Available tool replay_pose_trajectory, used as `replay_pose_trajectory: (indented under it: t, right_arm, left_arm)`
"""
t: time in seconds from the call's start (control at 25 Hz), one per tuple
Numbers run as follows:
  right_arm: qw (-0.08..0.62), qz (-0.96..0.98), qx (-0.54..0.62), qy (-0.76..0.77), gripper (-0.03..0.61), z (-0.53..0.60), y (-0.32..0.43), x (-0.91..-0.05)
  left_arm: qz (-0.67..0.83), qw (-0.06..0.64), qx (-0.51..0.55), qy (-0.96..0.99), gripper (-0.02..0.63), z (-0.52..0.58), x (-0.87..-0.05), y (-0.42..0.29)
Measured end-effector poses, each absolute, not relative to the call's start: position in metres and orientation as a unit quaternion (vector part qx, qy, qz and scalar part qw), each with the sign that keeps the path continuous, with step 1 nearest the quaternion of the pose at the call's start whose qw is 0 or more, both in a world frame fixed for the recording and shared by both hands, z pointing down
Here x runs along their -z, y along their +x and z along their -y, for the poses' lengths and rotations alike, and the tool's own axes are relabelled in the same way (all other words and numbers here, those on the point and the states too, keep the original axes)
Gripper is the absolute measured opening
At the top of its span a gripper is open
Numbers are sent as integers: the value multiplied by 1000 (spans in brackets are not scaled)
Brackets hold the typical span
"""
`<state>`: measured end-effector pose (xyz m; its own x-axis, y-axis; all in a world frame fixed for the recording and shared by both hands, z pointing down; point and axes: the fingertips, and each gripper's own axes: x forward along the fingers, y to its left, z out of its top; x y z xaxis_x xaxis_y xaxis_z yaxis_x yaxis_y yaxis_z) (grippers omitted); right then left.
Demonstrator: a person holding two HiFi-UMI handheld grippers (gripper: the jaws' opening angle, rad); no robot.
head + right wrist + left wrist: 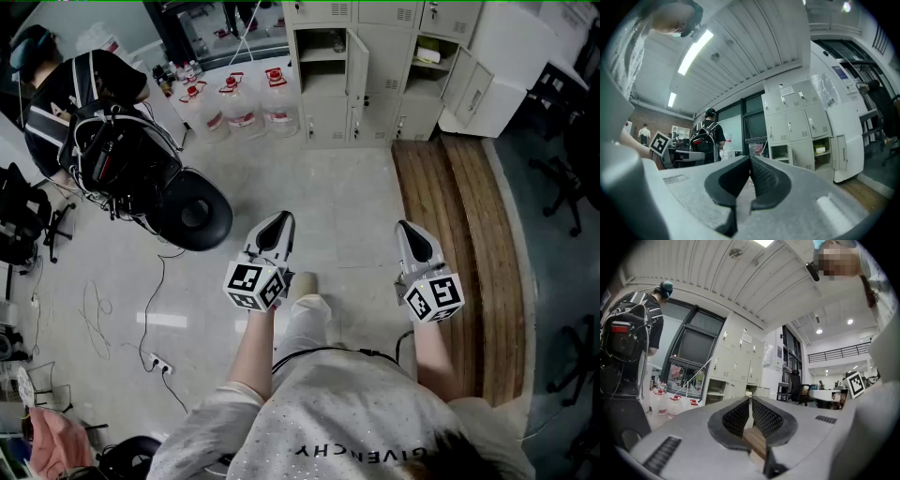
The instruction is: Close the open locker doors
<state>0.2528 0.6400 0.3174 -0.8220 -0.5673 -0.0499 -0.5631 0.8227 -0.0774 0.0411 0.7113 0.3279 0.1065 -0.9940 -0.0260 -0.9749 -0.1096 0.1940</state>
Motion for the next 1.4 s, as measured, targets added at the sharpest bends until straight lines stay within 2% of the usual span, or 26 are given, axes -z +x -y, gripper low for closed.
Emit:
replay_pose_trajectory:
  t: [0.24,0.8,1.4]
  right_arm:
    - [34,-944,26,-326,2,-605,233,-315]
    - [29,-913,28,-407,2,-448,215,-318]
    - [45,-899,59,-432,2,-371,159,-334]
  left_arm:
    - [639,61,73,763,18,-664,-323,22]
    - [568,69,61,817,18,-464,-322,2]
    - [542,82,55,835,18,-373,-339,-53]
